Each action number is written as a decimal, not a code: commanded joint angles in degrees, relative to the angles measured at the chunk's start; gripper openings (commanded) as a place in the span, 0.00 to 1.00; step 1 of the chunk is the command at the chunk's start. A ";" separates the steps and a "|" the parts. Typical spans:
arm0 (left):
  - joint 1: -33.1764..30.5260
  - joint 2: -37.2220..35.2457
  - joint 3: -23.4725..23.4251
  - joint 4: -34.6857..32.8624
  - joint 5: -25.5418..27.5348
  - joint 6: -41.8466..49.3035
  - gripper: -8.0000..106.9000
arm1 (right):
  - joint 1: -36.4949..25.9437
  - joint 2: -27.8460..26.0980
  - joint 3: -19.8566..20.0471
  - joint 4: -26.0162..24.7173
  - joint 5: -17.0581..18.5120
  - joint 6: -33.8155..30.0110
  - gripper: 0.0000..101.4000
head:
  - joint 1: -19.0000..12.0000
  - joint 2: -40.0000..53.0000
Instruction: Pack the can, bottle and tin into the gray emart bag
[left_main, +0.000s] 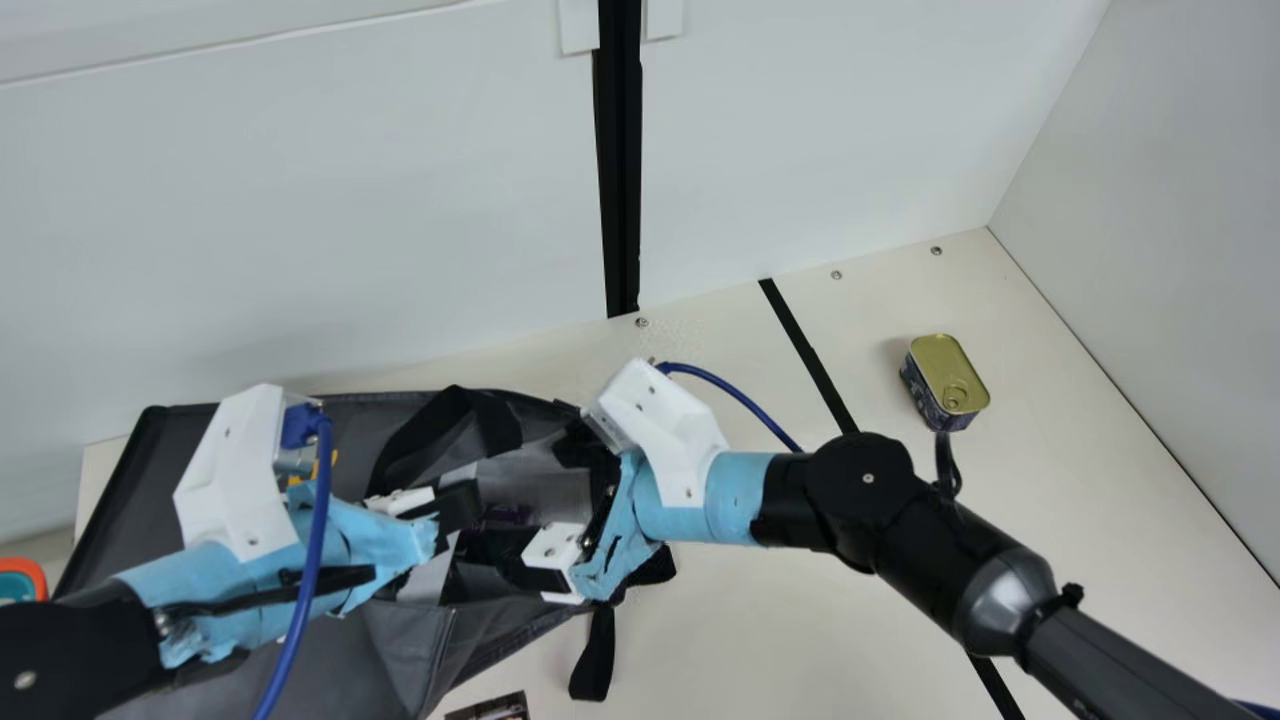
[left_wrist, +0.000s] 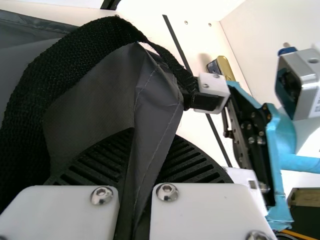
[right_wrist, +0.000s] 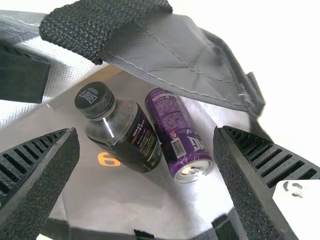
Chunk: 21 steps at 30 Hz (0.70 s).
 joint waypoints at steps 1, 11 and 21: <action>0.00 0.00 0.00 0.00 0.00 0.00 0.16 | -0.44 -0.64 0.15 -0.63 -0.14 1.06 0.90 | -1.30 -0.14; 0.00 0.00 0.00 0.00 0.00 0.00 0.16 | -2.99 -4.96 1.05 -4.89 -0.41 5.70 0.90 | -1.30 -0.14; 0.00 0.00 0.00 0.00 0.00 0.00 0.16 | -5.38 -9.45 2.08 -9.45 -1.58 10.49 0.90 | -1.30 -0.14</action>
